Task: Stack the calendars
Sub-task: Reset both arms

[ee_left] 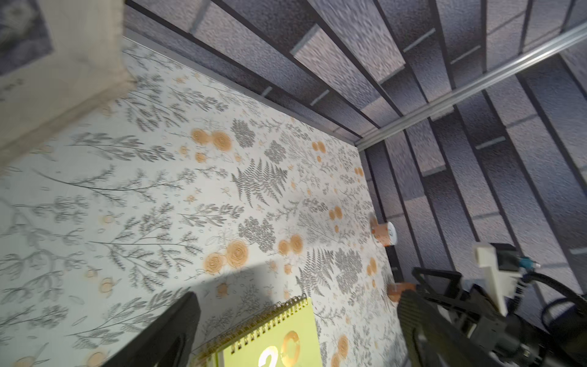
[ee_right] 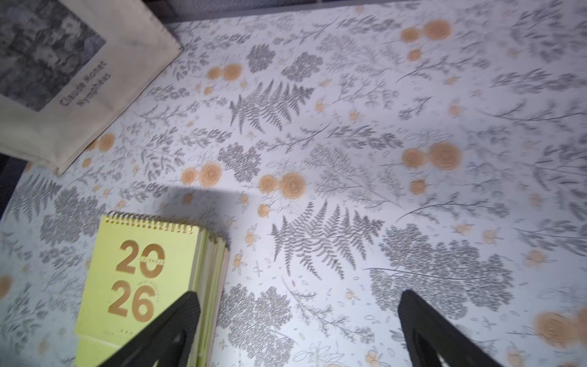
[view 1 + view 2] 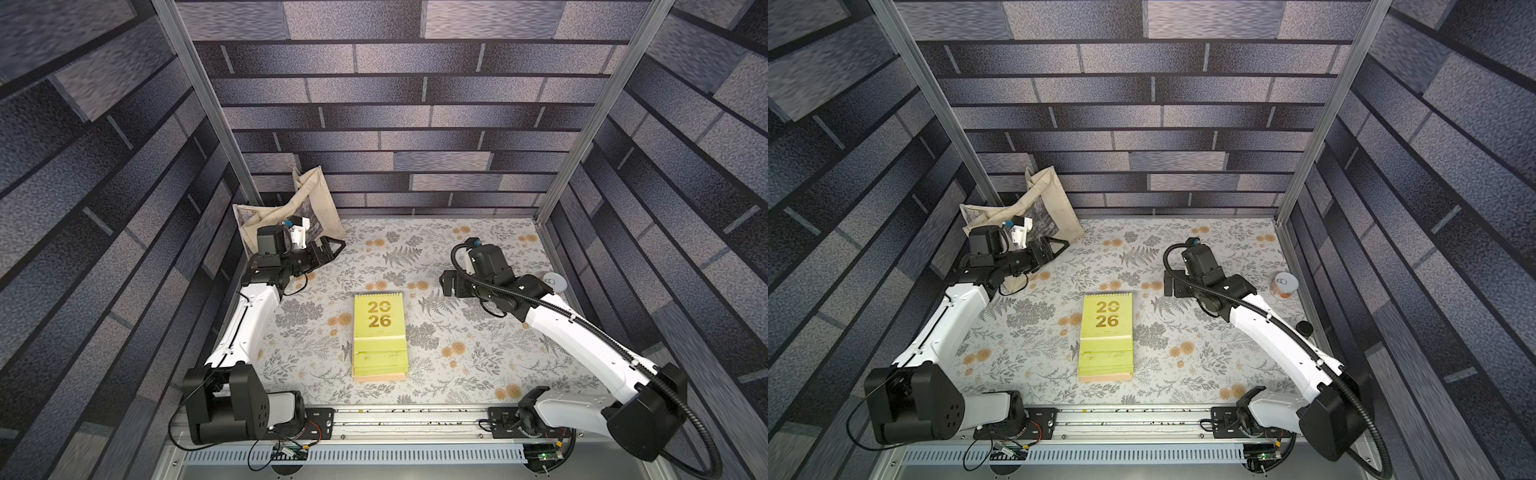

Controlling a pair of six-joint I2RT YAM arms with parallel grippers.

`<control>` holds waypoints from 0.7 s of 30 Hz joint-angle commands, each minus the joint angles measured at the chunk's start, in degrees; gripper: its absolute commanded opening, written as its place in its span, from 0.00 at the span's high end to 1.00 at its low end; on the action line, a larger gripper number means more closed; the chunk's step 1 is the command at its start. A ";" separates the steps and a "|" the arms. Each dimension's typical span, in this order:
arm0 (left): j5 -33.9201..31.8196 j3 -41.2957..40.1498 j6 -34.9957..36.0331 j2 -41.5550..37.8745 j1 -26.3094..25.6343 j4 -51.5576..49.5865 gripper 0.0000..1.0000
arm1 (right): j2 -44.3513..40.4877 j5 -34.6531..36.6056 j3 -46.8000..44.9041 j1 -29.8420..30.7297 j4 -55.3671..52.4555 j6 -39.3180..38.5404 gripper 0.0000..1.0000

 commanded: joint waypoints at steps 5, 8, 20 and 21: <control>-17.91 -6.71 7.27 -4.57 0.05 -2.01 0.00 | 0.98 9.02 1.76 -8.32 0.06 -12.37 0.00; -22.83 -13.18 6.63 -6.64 -0.26 5.75 0.00 | 3.82 10.10 3.21 -11.52 0.39 -15.60 0.00; -42.18 -35.04 16.10 -7.45 -0.58 31.42 0.00 | 8.19 0.70 -12.31 -22.50 26.35 -21.35 0.00; -43.34 -35.27 15.08 -6.41 -0.62 31.97 0.00 | 9.24 0.12 -13.28 -22.77 28.15 -21.79 0.00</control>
